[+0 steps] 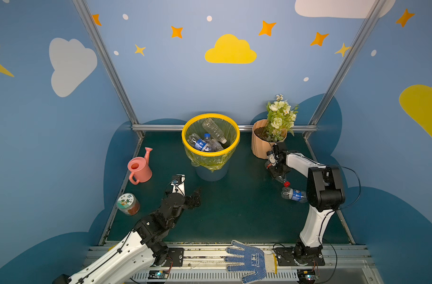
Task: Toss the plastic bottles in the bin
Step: 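Lift the red-labelled bottle with the right gripper toward the bin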
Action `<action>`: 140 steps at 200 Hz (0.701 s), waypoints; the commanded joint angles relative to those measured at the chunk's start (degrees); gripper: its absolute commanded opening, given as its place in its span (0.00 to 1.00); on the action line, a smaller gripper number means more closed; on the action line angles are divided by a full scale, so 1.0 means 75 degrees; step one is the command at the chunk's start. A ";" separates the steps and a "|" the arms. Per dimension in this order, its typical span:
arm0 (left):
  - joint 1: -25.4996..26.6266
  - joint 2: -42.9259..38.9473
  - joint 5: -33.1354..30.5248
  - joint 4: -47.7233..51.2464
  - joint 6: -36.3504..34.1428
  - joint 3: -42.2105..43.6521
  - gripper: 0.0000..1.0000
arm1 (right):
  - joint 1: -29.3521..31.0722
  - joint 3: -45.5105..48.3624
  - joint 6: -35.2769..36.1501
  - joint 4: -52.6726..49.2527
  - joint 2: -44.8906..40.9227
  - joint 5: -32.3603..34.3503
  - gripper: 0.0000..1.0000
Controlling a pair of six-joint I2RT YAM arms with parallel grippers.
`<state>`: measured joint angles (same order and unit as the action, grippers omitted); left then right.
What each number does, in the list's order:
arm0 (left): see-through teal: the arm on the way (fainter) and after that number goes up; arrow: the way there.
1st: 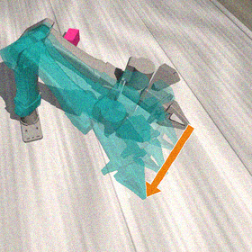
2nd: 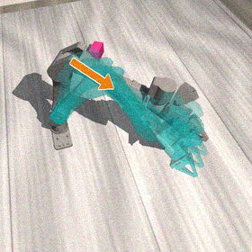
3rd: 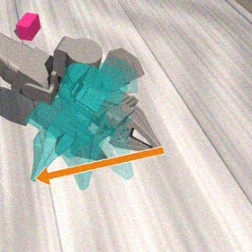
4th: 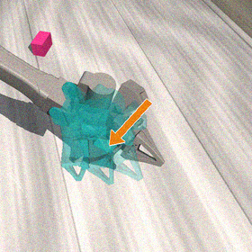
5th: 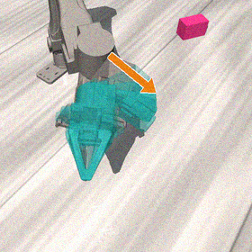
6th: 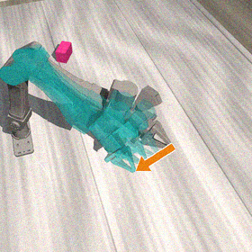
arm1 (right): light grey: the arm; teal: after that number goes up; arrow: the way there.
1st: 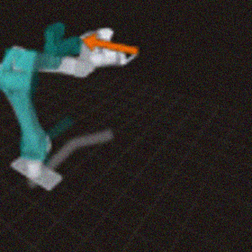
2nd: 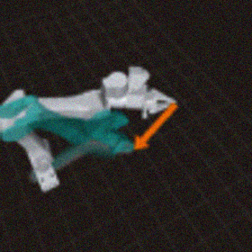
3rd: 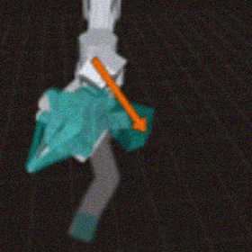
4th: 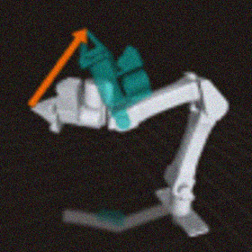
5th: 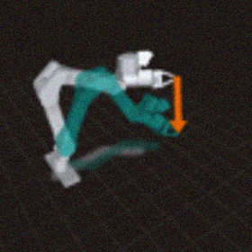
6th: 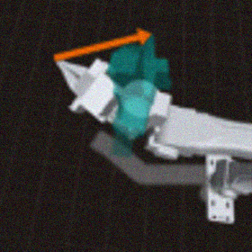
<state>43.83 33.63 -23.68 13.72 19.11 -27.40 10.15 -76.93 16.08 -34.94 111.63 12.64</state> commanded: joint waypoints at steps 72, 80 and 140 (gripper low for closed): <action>0.0002 -0.0043 -0.0136 0.0098 0.0076 0.0055 1.00 | 0.0240 0.0182 -0.0171 0.0411 -0.0892 -0.0880 0.53; 0.0005 -0.0044 -0.0142 0.0111 0.0089 0.0055 1.00 | 0.0229 0.0281 -0.0234 0.0517 -0.1102 -0.1019 0.53; 0.0001 -0.0246 -0.0114 0.0095 0.0159 0.0043 1.00 | 0.0166 0.1196 -0.1076 0.1325 -0.3159 -0.2555 0.51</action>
<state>43.83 33.01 -23.90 13.96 19.81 -27.35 11.79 -70.91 12.23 -28.84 94.21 1.02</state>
